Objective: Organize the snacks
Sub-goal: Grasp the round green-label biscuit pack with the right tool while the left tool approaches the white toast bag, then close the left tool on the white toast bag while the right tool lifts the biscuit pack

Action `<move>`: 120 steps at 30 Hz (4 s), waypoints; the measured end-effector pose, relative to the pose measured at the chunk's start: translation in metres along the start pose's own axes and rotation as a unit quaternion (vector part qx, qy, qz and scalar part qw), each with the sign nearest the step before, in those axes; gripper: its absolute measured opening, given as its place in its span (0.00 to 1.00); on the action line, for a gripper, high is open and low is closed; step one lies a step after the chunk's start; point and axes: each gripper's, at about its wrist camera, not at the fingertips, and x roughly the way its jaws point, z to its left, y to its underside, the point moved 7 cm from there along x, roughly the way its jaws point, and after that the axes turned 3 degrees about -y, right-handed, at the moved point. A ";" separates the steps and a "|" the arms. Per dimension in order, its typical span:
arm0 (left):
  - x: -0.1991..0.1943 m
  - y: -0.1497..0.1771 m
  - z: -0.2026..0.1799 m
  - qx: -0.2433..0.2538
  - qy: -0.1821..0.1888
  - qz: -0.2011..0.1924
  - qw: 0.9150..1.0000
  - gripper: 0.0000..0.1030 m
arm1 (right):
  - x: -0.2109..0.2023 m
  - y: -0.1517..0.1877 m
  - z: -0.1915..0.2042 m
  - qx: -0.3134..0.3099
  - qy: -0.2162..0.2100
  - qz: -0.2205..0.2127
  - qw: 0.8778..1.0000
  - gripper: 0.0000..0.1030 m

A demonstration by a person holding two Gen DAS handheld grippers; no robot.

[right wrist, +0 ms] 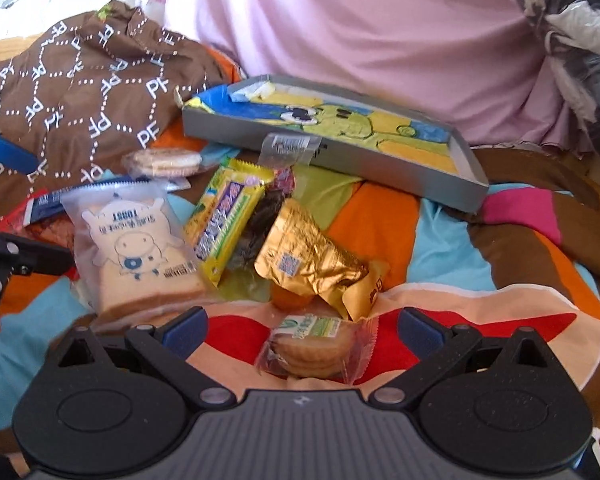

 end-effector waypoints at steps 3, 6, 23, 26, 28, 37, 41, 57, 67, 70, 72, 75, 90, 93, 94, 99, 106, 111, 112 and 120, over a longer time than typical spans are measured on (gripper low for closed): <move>0.010 -0.003 -0.008 0.021 0.006 0.003 1.000 0.99 | 0.007 0.003 -0.007 0.007 -0.005 0.014 1.000 1.00; 0.019 -0.010 -0.012 0.033 0.010 0.001 0.999 0.99 | 0.011 0.005 -0.014 0.023 -0.021 0.018 0.999 1.00; 0.060 -0.017 -0.037 0.066 0.072 0.045 0.994 0.99 | 0.019 0.011 -0.019 0.051 -0.064 0.033 0.996 0.88; 0.065 -0.013 -0.041 0.085 0.072 0.049 0.993 0.99 | 0.019 0.011 -0.020 0.053 -0.064 0.034 0.996 0.87; 0.067 -0.010 -0.044 0.098 0.066 0.050 0.992 0.99 | 0.020 0.011 -0.020 0.054 -0.064 0.034 0.996 0.87; 0.074 -0.008 -0.047 0.116 0.065 0.059 0.989 0.99 | 0.023 0.013 -0.020 0.054 -0.062 0.042 0.996 0.87; 0.077 -0.009 -0.045 0.109 0.070 0.062 0.990 0.99 | 0.026 0.016 -0.017 0.047 -0.055 0.046 0.996 0.87; 0.054 -0.003 -0.058 0.075 0.032 0.059 0.995 0.95 | 0.027 0.017 -0.018 0.063 -0.053 0.047 0.996 0.68; 0.053 -0.004 -0.055 0.064 0.042 0.062 0.995 0.92 | 0.020 0.014 -0.014 0.050 -0.040 0.042 0.997 0.59; 0.043 -0.004 -0.054 0.049 0.039 0.052 0.997 0.89 | 0.016 0.014 -0.014 0.049 -0.037 0.040 0.997 0.59; 0.033 -0.004 -0.055 0.044 0.039 0.034 0.998 0.82 | 0.014 0.013 -0.015 0.045 -0.033 0.038 0.998 0.59; 0.024 -0.002 -0.061 0.054 0.042 0.024 0.997 0.70 | 0.012 0.012 -0.012 0.033 -0.030 0.037 0.998 0.59; 0.048 0.001 -0.045 0.104 -0.003 0.026 0.994 0.94 | 0.013 0.013 -0.010 0.031 -0.037 0.038 0.998 0.60; 0.054 -0.001 -0.045 0.150 -0.010 0.019 0.989 1.00 | 0.014 0.013 -0.010 0.034 -0.042 0.039 0.998 0.61; 0.057 -0.001 -0.045 0.162 -0.008 0.020 0.987 1.00 | 0.014 0.013 -0.010 0.035 -0.044 0.040 0.998 0.61; 0.073 -0.004 -0.041 0.186 0.016 0.036 0.982 1.00 | 0.014 0.013 -0.008 0.037 -0.053 0.041 0.997 0.62; 0.098 -0.007 -0.021 0.145 0.077 0.087 0.983 1.00 | 0.015 0.013 -0.008 0.041 -0.060 0.041 0.997 0.64; 0.107 -0.005 -0.011 0.108 0.103 0.094 0.984 0.99 | 0.021 0.015 -0.010 0.056 -0.068 0.046 0.995 0.66; 0.107 -0.004 -0.011 0.107 0.104 0.093 0.984 0.99 | 0.023 0.016 -0.011 0.061 -0.071 0.048 0.994 0.67; 0.098 -0.005 -0.016 0.097 0.084 0.088 0.988 0.92 | 0.029 0.016 -0.009 0.081 -0.090 0.046 0.992 0.55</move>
